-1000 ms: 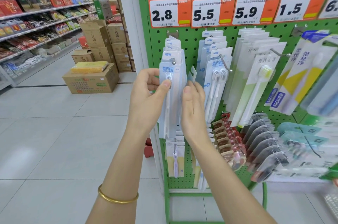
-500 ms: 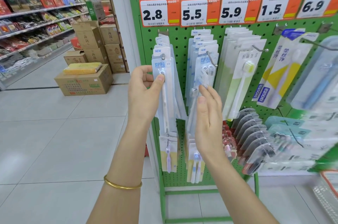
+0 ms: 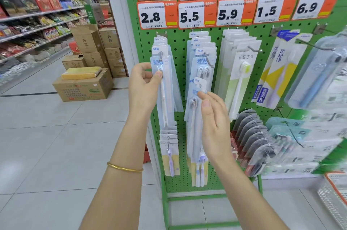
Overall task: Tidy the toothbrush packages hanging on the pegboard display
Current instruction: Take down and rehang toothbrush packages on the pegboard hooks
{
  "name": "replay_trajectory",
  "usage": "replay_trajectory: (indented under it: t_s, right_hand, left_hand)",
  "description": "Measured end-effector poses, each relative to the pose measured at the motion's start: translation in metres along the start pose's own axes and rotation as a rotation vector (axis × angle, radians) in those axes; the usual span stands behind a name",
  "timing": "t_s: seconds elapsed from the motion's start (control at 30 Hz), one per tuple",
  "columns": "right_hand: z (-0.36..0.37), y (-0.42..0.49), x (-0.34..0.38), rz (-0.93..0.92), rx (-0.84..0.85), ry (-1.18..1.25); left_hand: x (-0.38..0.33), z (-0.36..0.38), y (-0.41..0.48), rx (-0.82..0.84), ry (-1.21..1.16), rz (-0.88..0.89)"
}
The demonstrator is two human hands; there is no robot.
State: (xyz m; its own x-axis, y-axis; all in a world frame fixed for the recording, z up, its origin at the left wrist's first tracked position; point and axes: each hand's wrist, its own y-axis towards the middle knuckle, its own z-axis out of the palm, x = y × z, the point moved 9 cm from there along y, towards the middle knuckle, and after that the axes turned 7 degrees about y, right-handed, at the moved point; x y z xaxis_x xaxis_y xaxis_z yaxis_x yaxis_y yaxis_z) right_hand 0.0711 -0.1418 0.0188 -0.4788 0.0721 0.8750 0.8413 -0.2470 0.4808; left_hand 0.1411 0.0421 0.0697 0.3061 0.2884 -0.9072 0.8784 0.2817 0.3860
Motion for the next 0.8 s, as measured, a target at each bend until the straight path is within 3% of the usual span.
replay_trajectory:
  t_s: [0.33,0.57,0.63,0.73,0.8]
  right_hand:
    - [-0.004,-0.001,-0.011,0.090,0.035,0.074]
    - [-0.020,-0.008,-0.023,0.174,0.026,0.144]
    - [-0.027,-0.010,-0.028,0.199,0.010,0.172]
    - [-0.036,-0.015,-0.038,0.244,-0.001,0.199]
    - [-0.043,-0.020,-0.045,0.271,-0.015,0.203]
  left_hand:
    - [0.007,-0.001,-0.005,-0.040,0.043,-0.031]
    - [0.003,-0.018,-0.050,-0.281,0.089,0.016]
    - [0.008,-0.002,-0.072,-0.192,0.071,0.028]
    - [0.027,0.048,-0.103,0.151,0.029,-0.069]
    - [0.038,0.070,-0.121,0.281,-0.019,-0.137]
